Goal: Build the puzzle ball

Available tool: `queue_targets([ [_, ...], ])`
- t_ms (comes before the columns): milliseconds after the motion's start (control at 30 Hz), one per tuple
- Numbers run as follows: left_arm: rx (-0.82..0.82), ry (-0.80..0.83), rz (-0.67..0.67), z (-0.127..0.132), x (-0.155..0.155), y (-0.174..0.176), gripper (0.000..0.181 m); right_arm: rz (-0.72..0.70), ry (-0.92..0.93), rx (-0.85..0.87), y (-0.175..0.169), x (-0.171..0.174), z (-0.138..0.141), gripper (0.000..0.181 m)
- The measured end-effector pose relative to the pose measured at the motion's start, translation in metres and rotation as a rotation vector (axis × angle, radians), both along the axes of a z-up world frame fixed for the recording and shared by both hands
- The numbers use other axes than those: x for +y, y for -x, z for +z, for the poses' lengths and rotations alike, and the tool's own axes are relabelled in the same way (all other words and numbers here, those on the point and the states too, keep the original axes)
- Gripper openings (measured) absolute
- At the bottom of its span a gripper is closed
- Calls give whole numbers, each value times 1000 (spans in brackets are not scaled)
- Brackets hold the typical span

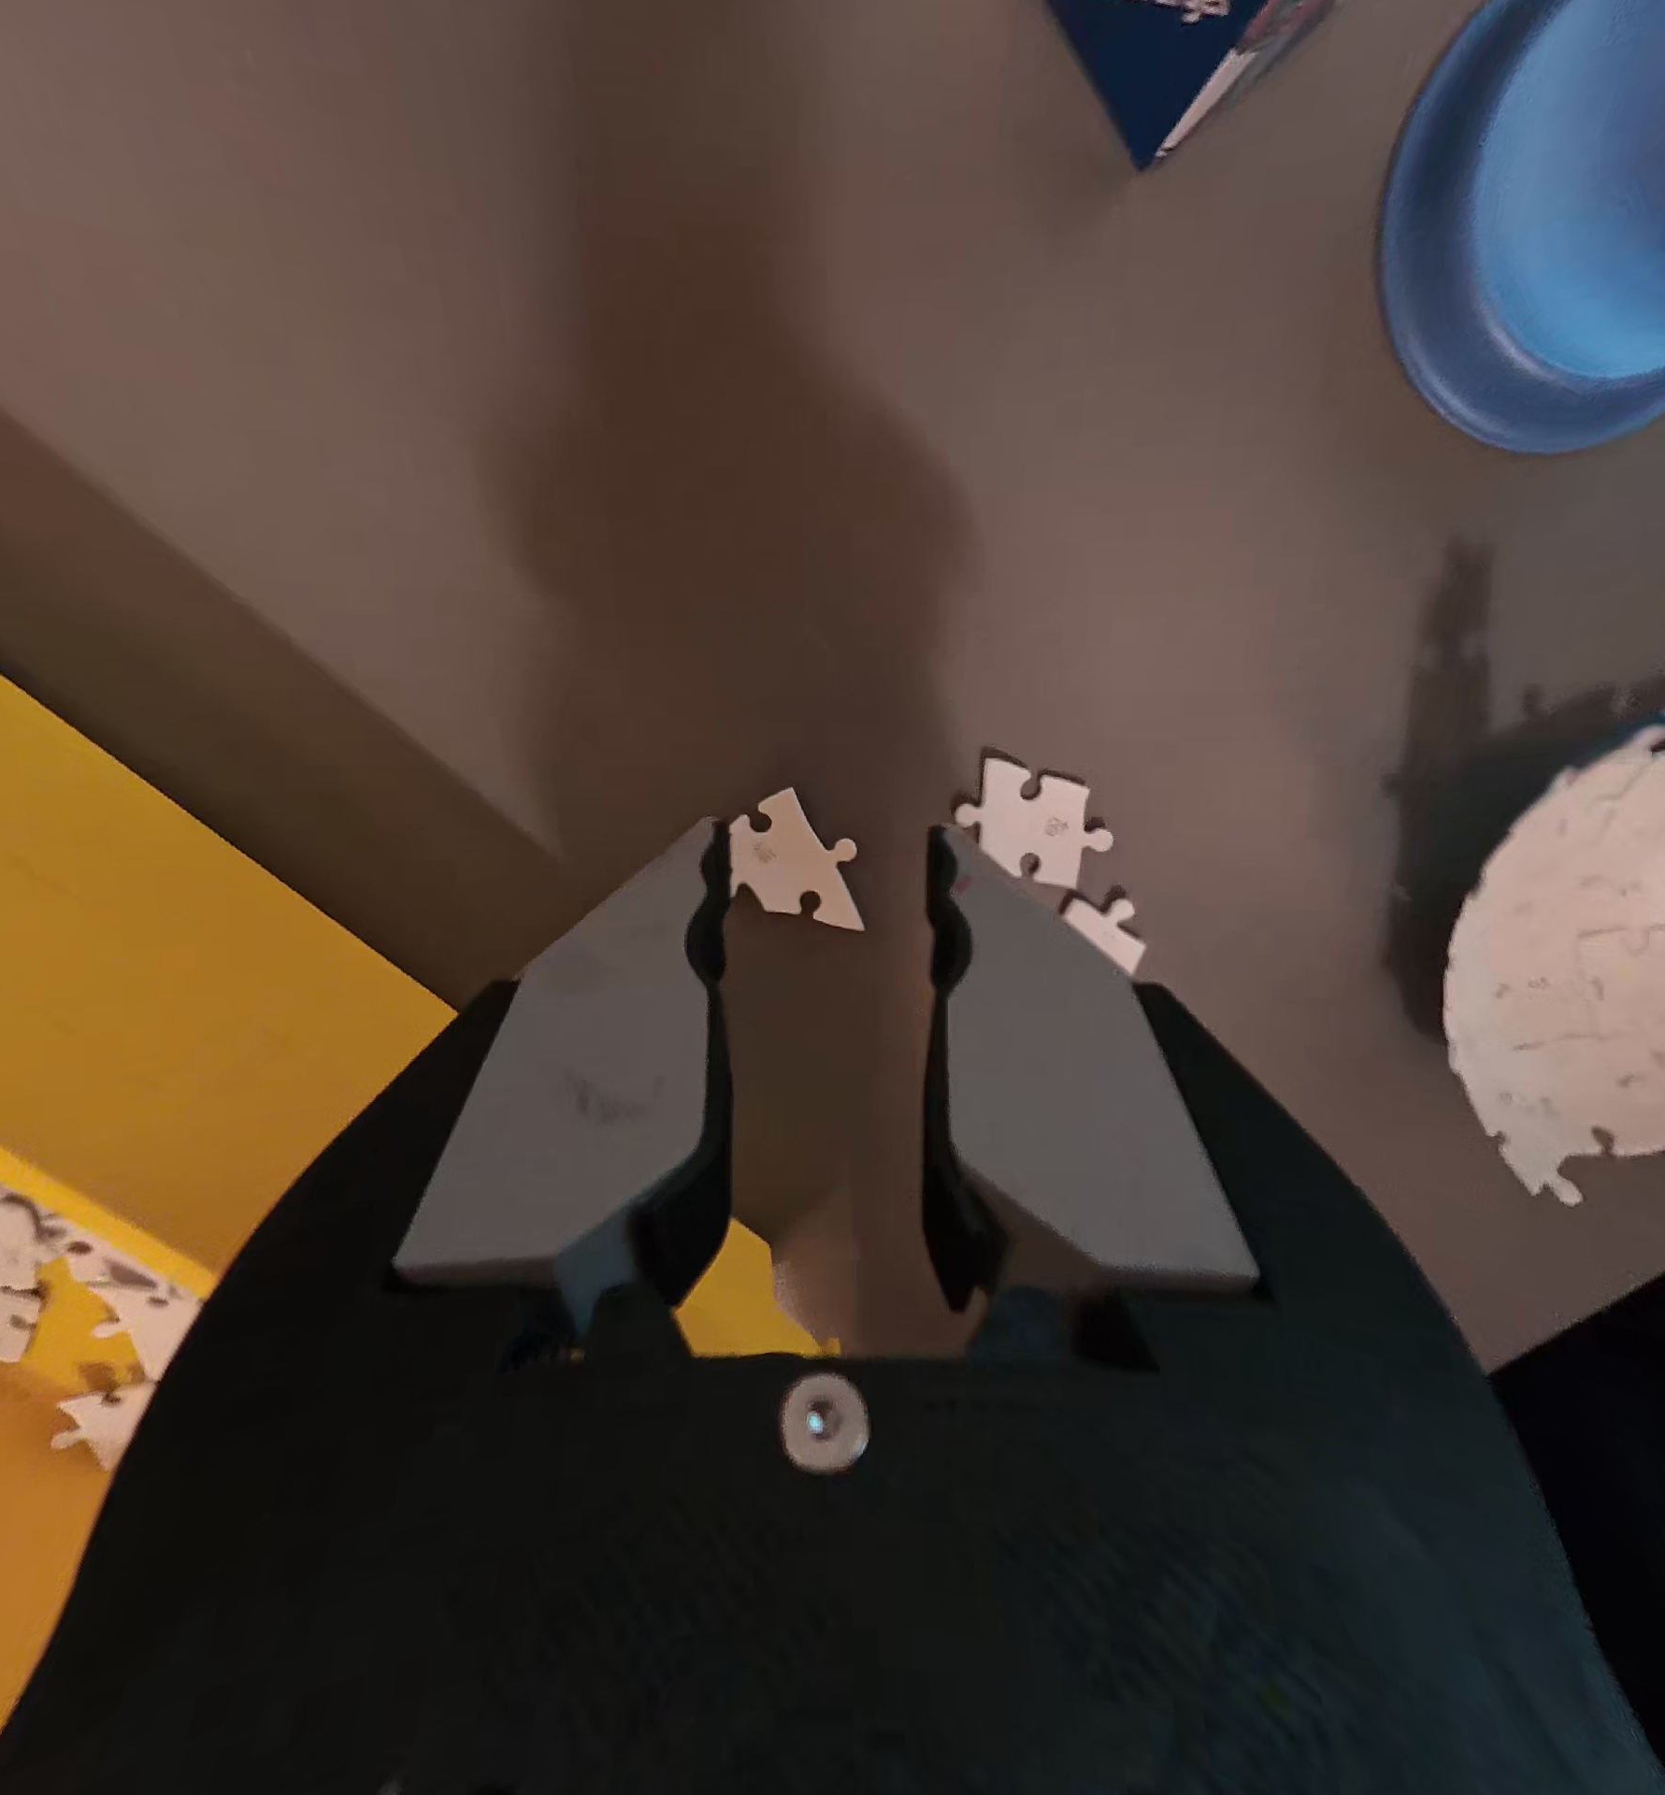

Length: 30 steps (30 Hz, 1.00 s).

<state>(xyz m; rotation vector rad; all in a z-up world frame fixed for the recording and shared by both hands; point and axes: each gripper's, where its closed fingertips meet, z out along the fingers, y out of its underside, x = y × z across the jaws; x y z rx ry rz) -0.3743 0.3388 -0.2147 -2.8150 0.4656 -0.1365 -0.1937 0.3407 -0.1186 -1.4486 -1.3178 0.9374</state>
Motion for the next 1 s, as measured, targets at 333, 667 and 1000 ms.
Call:
queue_targets([
  [333, 143, 107, 120, -28, 1, 13, 57, 1, -4, 45, -5, 0, 11, 60],
  [667, 103, 186, 172, -39, -10, 10, 62, 4, 16, 82, -12, 2, 18, 57],
  [1000, 123, 193, 96, -37, -12, 8, 38, 11, 7, 103, -13, -2, 24, 56],
])
